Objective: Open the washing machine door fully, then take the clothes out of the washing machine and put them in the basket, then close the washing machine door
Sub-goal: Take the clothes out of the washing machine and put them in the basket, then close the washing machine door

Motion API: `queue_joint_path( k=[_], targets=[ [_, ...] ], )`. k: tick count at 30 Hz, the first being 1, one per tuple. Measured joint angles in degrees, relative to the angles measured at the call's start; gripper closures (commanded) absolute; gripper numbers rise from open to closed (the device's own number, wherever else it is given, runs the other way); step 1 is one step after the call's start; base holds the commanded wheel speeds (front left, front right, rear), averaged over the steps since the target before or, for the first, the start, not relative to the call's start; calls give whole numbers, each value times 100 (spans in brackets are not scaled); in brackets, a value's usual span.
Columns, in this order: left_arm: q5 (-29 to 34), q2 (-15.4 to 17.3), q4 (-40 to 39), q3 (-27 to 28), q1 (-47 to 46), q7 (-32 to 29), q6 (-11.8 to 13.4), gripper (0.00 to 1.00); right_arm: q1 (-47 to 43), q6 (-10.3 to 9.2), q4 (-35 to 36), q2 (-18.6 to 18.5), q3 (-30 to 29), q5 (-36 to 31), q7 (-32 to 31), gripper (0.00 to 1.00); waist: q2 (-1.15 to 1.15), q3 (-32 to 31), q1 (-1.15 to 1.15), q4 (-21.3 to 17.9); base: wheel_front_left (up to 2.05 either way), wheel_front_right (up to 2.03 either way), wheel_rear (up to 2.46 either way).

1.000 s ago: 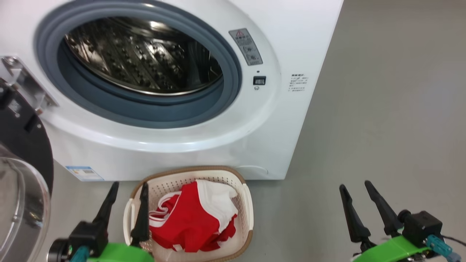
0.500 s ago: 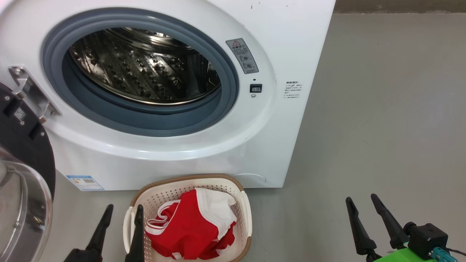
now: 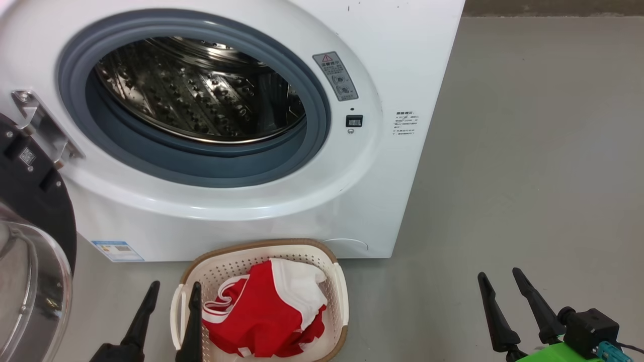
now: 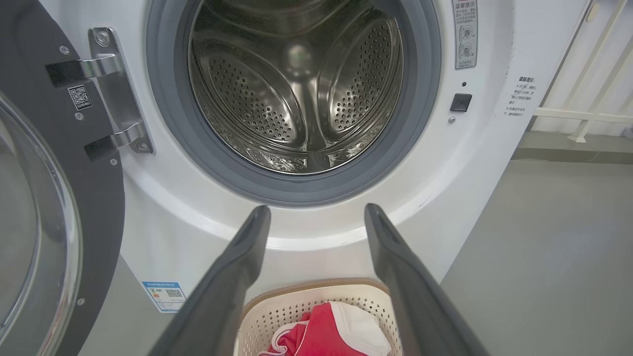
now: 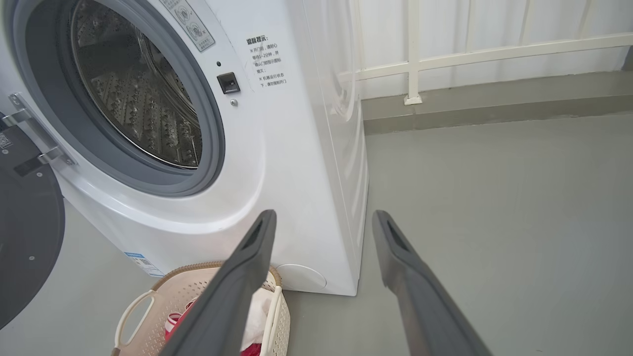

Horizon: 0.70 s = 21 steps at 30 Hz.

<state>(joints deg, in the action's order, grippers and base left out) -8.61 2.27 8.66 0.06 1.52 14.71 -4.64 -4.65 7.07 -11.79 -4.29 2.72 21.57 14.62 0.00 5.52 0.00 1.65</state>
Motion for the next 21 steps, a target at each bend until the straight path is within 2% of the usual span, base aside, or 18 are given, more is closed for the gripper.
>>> queue_joint_path(
  k=[8,21],
  targets=[
    [-3,1,8,-21,-2,0,7,0,8,0,-2,-1,0,0,0,0,0,15,0,15,-62,62,0],
    [-5,1,-3,-35,-23,0,13,0,15,0,-3,0,0,0,0,0,0,84,0,31,-140,140,0]
  ],
)
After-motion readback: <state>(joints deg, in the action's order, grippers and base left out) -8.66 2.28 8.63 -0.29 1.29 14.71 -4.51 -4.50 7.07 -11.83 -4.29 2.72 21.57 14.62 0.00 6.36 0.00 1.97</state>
